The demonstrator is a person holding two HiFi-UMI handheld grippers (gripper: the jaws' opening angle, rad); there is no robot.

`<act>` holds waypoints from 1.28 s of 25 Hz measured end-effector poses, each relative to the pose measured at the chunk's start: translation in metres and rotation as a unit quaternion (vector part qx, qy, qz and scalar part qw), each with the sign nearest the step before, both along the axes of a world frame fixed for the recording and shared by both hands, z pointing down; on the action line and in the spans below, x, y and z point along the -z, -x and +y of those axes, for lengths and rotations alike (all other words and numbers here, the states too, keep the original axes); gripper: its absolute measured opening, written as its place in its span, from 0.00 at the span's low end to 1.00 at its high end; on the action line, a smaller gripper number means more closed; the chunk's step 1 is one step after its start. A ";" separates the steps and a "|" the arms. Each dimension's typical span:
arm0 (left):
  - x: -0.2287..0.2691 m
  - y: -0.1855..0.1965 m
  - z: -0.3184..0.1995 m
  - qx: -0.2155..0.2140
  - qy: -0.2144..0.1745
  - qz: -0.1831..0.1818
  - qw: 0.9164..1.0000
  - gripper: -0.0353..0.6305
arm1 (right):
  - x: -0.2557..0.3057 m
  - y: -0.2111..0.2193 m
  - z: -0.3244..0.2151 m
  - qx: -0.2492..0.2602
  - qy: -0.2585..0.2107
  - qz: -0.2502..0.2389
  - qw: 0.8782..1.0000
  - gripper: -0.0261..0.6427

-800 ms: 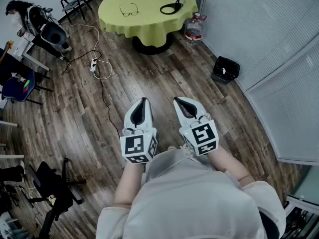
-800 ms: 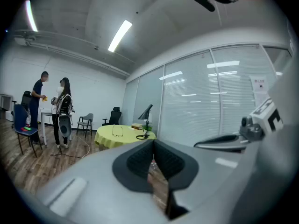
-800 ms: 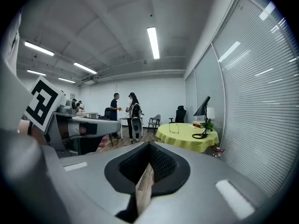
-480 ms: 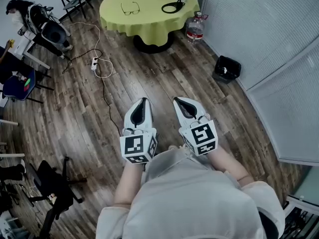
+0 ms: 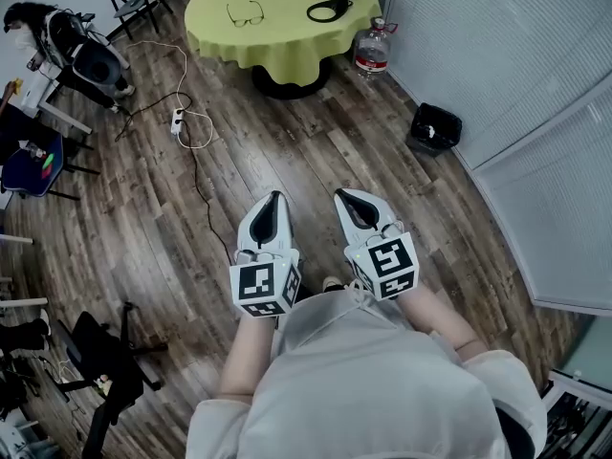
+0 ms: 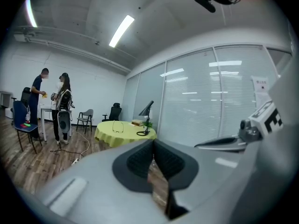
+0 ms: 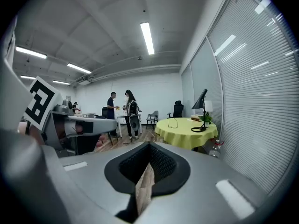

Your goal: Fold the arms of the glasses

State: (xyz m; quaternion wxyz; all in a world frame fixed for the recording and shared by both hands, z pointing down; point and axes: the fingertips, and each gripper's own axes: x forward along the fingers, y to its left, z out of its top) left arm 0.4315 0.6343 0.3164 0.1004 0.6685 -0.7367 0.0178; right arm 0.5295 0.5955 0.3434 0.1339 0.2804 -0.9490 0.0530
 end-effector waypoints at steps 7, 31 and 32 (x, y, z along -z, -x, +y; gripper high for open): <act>-0.015 0.050 -0.021 0.000 0.010 0.010 1.000 0.06 | -0.016 0.050 -0.021 0.005 0.020 0.009 1.000 0.04; 0.005 0.472 -0.170 -0.013 0.018 0.037 0.999 0.06 | 0.003 0.428 -0.179 -0.065 0.022 0.032 0.997 0.04; 0.001 0.481 -0.174 -0.009 0.021 0.040 0.999 0.06 | 0.000 0.435 -0.185 -0.065 0.025 0.035 0.997 0.04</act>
